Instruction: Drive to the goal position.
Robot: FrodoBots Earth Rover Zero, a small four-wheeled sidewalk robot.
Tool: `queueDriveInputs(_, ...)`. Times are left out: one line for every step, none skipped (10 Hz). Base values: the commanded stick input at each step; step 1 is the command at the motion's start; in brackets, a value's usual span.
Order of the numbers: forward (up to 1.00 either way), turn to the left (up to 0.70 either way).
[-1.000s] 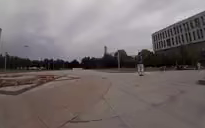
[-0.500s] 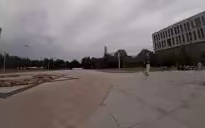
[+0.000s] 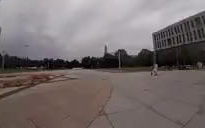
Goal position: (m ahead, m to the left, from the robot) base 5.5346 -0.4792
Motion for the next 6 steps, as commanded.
queueDriveInputs(0.70,0.00)
queueDriveInputs(0.70,0.00)
queueDriveInputs(0.70,0.00)
queueDriveInputs(0.70,0.00)
queueDriveInputs(0.70,0.00)
queueDriveInputs(0.70,0.00)
